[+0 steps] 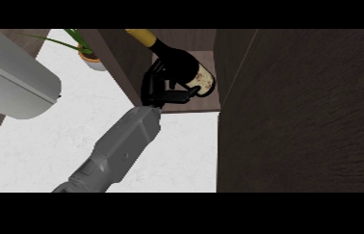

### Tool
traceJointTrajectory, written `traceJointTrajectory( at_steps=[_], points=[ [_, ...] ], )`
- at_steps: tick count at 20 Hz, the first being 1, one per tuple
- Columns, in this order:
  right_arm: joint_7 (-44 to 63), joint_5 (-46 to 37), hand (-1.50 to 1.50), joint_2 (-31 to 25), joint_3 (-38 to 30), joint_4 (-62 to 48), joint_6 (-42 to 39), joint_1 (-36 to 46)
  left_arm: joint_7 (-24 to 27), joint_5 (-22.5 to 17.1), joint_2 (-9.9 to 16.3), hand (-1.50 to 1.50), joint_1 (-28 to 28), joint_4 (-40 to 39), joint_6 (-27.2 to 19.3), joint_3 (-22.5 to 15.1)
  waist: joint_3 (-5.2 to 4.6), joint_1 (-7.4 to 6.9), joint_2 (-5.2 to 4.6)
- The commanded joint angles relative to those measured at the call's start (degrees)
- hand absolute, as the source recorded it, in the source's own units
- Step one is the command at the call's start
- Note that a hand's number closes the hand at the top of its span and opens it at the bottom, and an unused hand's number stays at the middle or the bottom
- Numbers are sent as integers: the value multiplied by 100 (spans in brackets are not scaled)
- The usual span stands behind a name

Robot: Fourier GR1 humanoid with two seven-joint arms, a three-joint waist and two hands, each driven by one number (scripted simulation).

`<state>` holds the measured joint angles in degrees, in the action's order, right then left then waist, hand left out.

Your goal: Pick up the wine, place it into the cabinet and close the cabinet

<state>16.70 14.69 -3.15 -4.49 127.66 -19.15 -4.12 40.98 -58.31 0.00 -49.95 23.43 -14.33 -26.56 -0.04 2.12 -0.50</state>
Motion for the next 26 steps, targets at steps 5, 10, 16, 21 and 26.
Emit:
traceJointTrajectory(
  at_steps=[5,10,16,21,26],
  points=[
    [-351,-22,-150,-110,-206,-419,-154,171,-177,-96,0,150,-594,-886,-35,117,1,57,-33],
    [105,-49,-150,-27,-18,-94,144,360,-21,-86,0,150,-601,-1197,139,235,-4,59,-37],
    [-34,27,-150,8,13,15,20,76,234,-196,0,150,-641,-1526,203,462,-3,106,-53],
    [47,-48,-150,-104,-128,-261,109,440,889,-212,-1,150,-446,-1229,-95,469,-2,20,-27],
    [46,-68,-150,-22,-59,-60,140,221,1117,-35,-1,-150,-384,-1131,116,447,0,-54,7]
  ],
)
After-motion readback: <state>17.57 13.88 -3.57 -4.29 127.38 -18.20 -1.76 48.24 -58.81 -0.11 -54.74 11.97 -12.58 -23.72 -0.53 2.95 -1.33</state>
